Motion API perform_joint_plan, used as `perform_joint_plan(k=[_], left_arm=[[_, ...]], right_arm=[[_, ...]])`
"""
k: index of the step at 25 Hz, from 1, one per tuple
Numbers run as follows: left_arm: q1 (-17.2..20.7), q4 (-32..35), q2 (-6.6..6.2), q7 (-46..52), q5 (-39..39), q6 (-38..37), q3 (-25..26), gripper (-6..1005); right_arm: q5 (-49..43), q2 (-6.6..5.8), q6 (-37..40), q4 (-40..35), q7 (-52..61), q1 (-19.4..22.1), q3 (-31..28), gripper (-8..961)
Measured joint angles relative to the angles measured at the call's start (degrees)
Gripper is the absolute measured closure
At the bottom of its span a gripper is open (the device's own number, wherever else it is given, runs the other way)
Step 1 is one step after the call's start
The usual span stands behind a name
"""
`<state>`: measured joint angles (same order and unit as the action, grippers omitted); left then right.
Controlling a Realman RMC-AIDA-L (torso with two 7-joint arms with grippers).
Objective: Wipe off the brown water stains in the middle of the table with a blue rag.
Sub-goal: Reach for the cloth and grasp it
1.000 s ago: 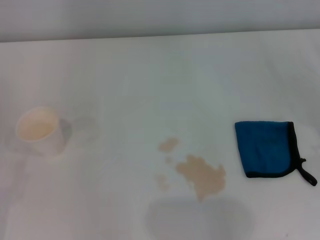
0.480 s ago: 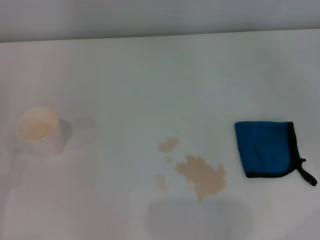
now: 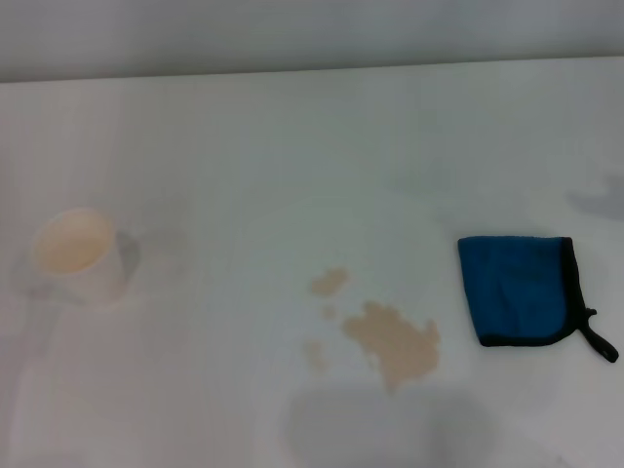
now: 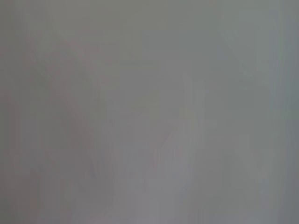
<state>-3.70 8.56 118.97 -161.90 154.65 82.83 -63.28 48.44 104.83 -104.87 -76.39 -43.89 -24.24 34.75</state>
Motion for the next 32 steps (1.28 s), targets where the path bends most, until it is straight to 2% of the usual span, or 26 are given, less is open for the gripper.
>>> perform_joint_plan(k=[3,5,10,11,12,15,17,27,32], left_arm=[[-0.1,0.1,-0.04,0.0,0.0,0.2,0.0,117],[-0.4,0.1,-0.06,0.0,0.0,0.1,0.0,116],[-1.7,-0.3,-0.06,0.0,-0.3,-0.2,0.0,116],[-1.9,-0.4,-0.06,0.0,-0.3,-0.2,0.0,116],[-1.9,-0.5,-0.06,0.0,-0.3,-0.2,0.0,117],[-1.9,-0.6,-0.06,0.0,-0.4,-0.2,-0.2,117],[-1.8,-0.6,-0.06,0.0,-0.4,-0.2,-0.2,117],[-2.1,-0.6,-0.06,0.0,-0.6,-0.3,-0.3,116],[-2.5,-0.6,-0.20,0.0,-0.7,-1.0,-0.4,117]], right_arm=[[-7.5,0.91,0.0,-1.3,1.9,-2.5,6.2,161],[-13.5,2.69,0.3,-3.0,2.7,-3.8,9.3,160],[-29.3,9.24,0.4,-7.1,3.3,-6.2,15.9,160],[-31.8,10.27,0.5,-7.8,3.8,-6.5,18.1,160],[-33.6,10.75,1.1,-8.3,5.2,-6.6,21.1,160],[-34.6,10.58,3.8,-9.1,11.3,-6.3,31.4,162],[-35.0,10.50,5.0,-9.2,13.6,-6.2,35.8,164],[-34.6,10.90,9.7,-2.7,19.1,-7.5,46.4,170],[-34.6,10.84,12.7,0.1,20.3,-8.2,48.4,169]])
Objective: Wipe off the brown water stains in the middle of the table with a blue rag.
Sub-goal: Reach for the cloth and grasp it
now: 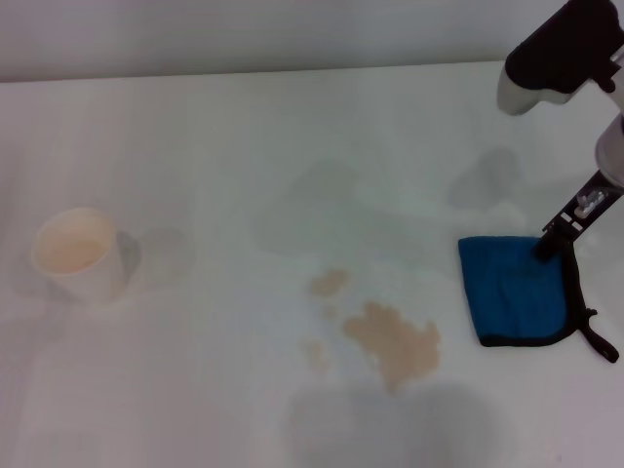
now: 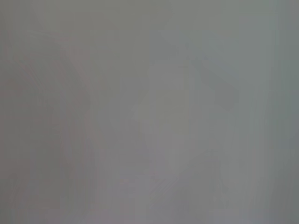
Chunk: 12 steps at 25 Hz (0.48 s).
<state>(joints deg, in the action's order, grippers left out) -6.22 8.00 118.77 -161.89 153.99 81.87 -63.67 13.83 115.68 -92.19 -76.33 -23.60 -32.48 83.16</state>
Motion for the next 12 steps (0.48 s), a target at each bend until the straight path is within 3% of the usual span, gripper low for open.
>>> perform_joint_plan(k=[12], left_arm=[[-0.1,0.0,-0.04,0.0,-0.1,-0.7,0.0,117]], right_arm=[[-0.1,-0.23,6.6,9.5,-0.3,-1.9,0.0,172]])
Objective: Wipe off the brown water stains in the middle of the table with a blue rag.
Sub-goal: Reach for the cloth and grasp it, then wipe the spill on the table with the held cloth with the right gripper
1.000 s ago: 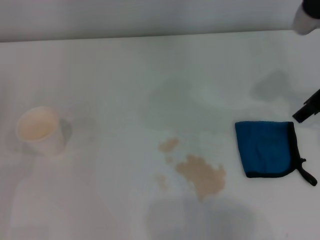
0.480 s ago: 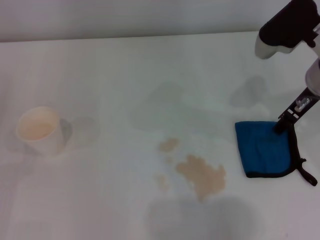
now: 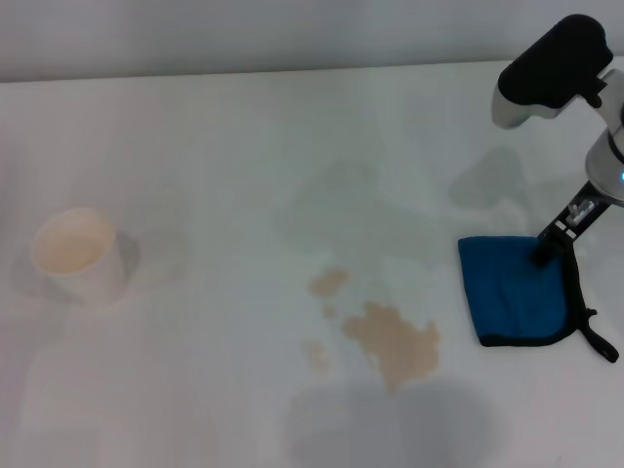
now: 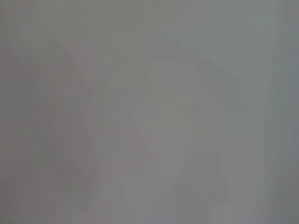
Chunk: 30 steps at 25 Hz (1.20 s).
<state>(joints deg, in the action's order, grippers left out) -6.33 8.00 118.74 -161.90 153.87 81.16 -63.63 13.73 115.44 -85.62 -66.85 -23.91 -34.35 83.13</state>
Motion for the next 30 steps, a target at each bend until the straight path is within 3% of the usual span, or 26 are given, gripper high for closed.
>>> perform_joint_plan(k=[5,18,24,30], left_arm=[[-0.1,0.0,0.00,0.0,-0.4,-0.1,0.0,117],[-0.7,0.1,0.09,0.0,-0.9,-0.6,0.0,118],[-1.0,0.0,0.09,0.0,-1.2,-0.8,0.0,118],[-1.1,0.0,0.17,0.0,-1.3,-0.8,0.0,118]], right_arm=[[0.0,-0.04,0.3,1.4,-0.6,-0.4,-0.2,174],[-0.2,-0.13,0.9,4.4,-1.4,-0.7,0.0,489],[-0.1,-0.10,2.5,5.2,-1.4,-0.8,-0.2,484],[0.0,-0.13,2.4,5.2,-1.6,-0.8,-0.2,588]])
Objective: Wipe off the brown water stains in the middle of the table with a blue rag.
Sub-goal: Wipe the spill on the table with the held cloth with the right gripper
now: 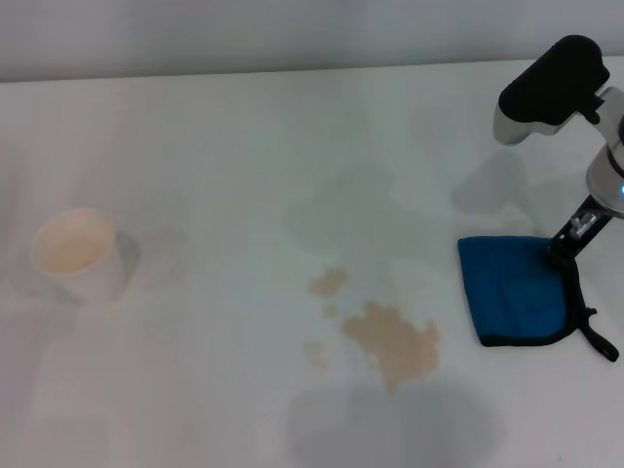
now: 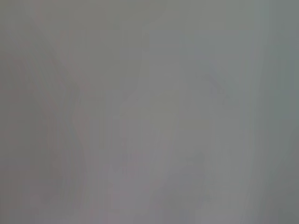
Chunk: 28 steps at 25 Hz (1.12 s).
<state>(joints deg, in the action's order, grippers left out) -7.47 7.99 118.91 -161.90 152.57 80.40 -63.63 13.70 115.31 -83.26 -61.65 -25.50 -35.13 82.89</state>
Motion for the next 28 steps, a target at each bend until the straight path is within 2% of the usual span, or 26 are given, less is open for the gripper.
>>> perform_joint_plan(k=[18,25,28], left_arm=[[-0.4,0.0,0.01,0.0,0.0,0.0,0.0,119],[-1.0,0.0,0.01,0.0,0.0,-0.6,0.0,119],[-1.2,0.0,0.01,0.0,0.0,-0.7,0.0,119]], right_arm=[[5.2,0.07,-1.3,0.2,-3.6,-0.1,0.0,908],[14.8,0.35,-4.5,0.1,-6.7,-1.1,0.9,908],[19.2,0.35,-5.3,0.0,-7.2,-1.7,3.2,908]])
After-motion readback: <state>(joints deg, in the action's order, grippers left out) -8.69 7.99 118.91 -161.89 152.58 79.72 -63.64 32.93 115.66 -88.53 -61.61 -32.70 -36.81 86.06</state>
